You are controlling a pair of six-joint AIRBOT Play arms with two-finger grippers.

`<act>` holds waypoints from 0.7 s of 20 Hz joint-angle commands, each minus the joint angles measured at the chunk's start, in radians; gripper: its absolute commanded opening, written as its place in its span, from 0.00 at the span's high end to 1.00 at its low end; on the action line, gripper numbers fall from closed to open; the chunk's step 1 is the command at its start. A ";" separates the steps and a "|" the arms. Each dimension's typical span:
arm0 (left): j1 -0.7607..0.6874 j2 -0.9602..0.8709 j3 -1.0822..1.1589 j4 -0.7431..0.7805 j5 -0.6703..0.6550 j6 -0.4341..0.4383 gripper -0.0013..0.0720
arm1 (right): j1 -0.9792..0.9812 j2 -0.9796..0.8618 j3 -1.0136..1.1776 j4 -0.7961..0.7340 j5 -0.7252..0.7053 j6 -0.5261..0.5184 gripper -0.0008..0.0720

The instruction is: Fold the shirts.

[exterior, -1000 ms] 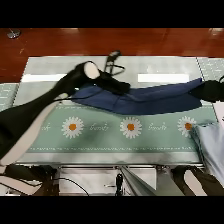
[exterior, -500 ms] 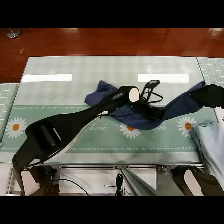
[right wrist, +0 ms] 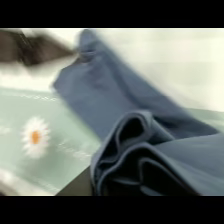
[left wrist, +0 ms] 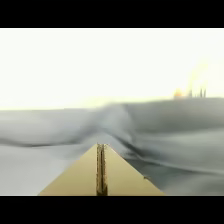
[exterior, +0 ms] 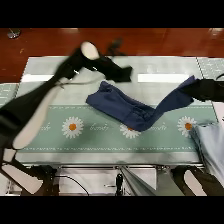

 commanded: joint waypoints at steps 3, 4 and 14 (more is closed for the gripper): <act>0.389 0.296 -0.021 0.006 -0.060 0.039 0.95 | 0.329 -0.294 0.150 0.071 -0.154 -0.023 0.95; 0.435 0.367 -0.043 0.015 -0.059 0.061 0.95 | 0.391 -0.367 0.211 0.072 -0.174 -0.022 0.95; 0.446 1.037 -0.849 0.114 0.082 0.108 0.95 | 0.658 -0.990 0.627 0.065 -0.258 0.087 0.65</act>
